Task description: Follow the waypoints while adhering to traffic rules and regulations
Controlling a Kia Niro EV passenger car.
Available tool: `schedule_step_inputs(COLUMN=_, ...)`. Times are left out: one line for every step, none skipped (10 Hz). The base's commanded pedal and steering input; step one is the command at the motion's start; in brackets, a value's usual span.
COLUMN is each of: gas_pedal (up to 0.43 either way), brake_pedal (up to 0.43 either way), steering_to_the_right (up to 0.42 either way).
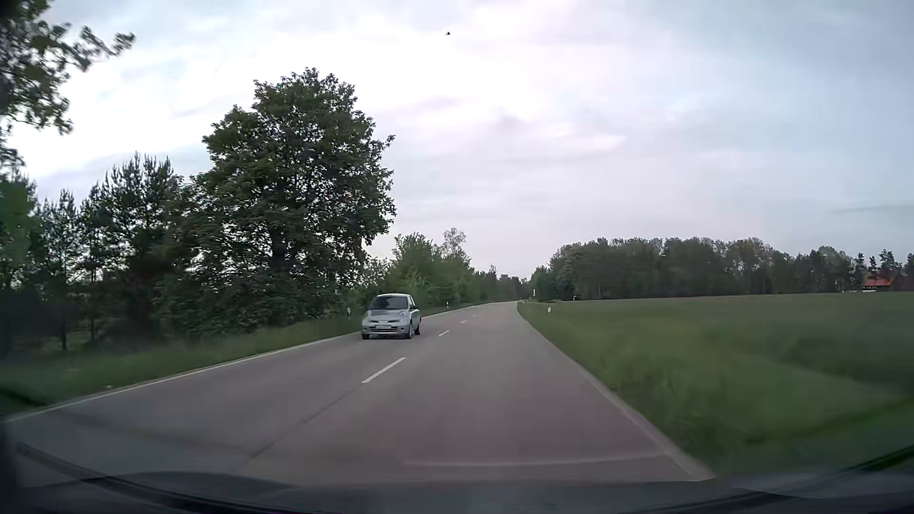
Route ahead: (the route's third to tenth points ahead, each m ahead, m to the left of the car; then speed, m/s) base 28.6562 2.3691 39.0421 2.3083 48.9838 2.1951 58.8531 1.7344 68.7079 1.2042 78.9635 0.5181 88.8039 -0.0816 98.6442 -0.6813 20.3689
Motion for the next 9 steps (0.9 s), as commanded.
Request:
schedule_step_inputs(gas_pedal=0.197, brake_pedal=0.000, steering_to_the_right=0.000)
schedule_step_inputs(gas_pedal=0.197, brake_pedal=0.000, steering_to_the_right=0.001)
schedule_step_inputs(gas_pedal=0.197, brake_pedal=0.000, steering_to_the_right=0.001)
schedule_step_inputs(gas_pedal=0.197, brake_pedal=0.000, steering_to_the_right=0.001)
schedule_step_inputs(gas_pedal=0.197, brake_pedal=0.000, steering_to_the_right=0.001)
schedule_step_inputs(gas_pedal=0.197, brake_pedal=0.000, steering_to_the_right=0.001)
schedule_step_inputs(gas_pedal=0.197, brake_pedal=0.000, steering_to_the_right=0.002)
schedule_step_inputs(gas_pedal=0.197, brake_pedal=0.000, steering_to_the_right=0.004)
schedule_step_inputs(gas_pedal=0.209, brake_pedal=0.000, steering_to_the_right=0.006)
